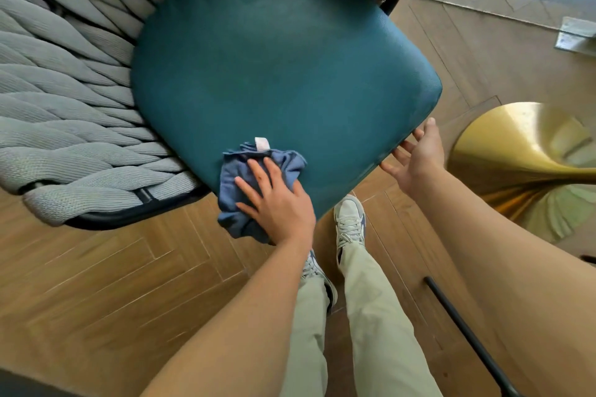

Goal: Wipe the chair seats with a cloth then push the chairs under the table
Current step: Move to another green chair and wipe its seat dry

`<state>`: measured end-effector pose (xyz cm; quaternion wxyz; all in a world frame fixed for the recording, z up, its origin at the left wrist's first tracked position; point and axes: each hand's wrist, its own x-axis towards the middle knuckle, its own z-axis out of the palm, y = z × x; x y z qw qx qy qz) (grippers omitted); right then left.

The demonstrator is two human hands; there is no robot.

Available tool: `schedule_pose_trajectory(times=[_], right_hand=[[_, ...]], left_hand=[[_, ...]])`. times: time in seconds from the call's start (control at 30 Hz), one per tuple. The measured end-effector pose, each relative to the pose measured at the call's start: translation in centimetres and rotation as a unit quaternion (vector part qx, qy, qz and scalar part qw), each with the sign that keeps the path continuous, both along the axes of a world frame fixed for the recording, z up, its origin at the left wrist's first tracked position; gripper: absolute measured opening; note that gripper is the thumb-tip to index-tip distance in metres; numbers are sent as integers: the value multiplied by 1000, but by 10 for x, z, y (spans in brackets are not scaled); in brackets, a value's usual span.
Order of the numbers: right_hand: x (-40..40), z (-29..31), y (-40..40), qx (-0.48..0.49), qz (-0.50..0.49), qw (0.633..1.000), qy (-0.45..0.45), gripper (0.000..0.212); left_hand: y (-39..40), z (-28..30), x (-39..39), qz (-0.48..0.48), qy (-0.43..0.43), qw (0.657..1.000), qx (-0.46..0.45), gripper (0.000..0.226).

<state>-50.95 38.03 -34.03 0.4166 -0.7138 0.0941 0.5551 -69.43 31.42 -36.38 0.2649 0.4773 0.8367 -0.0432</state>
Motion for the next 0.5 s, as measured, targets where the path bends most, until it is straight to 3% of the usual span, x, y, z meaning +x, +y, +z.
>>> schedule_pose_trajectory(times=[0.07,0.13,0.23,0.3,0.37,0.5], right_hand=[[0,-2,-1,0,1,1000,-1,49],[0,-3,-3,-2,-1,1000,-1,51],[2,-2,-3,4,-1,1000,6,45],[3,-1,-3,1,-3,1000,7,47],[4,0,-5,-1,0,1000,7,51],[1,4,-9,-6,6,1000,10,53]], left_hand=[[-1,-1,17,-64,-1,998,6,62],[-16,-2,17,-214,-7,976,33,65],[-48,-5,-20,-437,-40,897,44,63],[-59,-10,-58,-518,-45,853,53,62],[-66,-11,-89,-538,-40,840,57,61],[-81,-2,-109,-449,-51,892,16,61]])
